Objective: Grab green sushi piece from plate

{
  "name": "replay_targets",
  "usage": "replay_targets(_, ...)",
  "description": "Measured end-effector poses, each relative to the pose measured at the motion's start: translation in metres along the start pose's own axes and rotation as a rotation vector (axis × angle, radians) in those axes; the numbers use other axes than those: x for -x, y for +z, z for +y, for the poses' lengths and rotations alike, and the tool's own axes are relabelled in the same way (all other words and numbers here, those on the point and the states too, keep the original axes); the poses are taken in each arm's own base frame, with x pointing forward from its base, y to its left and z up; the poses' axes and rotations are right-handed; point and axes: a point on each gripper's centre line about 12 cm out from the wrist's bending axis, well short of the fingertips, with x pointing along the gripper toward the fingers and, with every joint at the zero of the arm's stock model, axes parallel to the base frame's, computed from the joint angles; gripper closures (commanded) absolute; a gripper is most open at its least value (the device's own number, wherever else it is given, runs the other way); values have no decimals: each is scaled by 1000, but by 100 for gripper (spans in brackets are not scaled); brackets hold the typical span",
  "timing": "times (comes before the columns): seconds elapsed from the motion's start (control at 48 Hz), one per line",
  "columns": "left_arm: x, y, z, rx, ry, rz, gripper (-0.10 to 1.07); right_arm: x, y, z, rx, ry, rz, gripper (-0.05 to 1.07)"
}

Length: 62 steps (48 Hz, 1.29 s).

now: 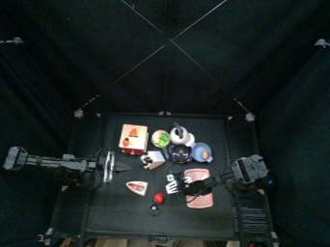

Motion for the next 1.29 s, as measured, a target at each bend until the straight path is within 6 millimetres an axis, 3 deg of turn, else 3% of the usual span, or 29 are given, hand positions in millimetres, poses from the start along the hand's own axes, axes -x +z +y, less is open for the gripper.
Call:
replay_targets(0.188,0,-1,0,0,0,5,98,10,5,-1,-9,-4,-16,8)
replay_targets(0.375,0,0,0,1,1,2,98,37,4,-9,-26,-33,-26,8)
replay_targets(0.729,0,-1,0,1,1,3,98,71,-46,-42,-95,-203,120,8)
replay_targets(1.292,0,-1,0,1,1,3,97,65,-59,-62,-103,-248,164,8)
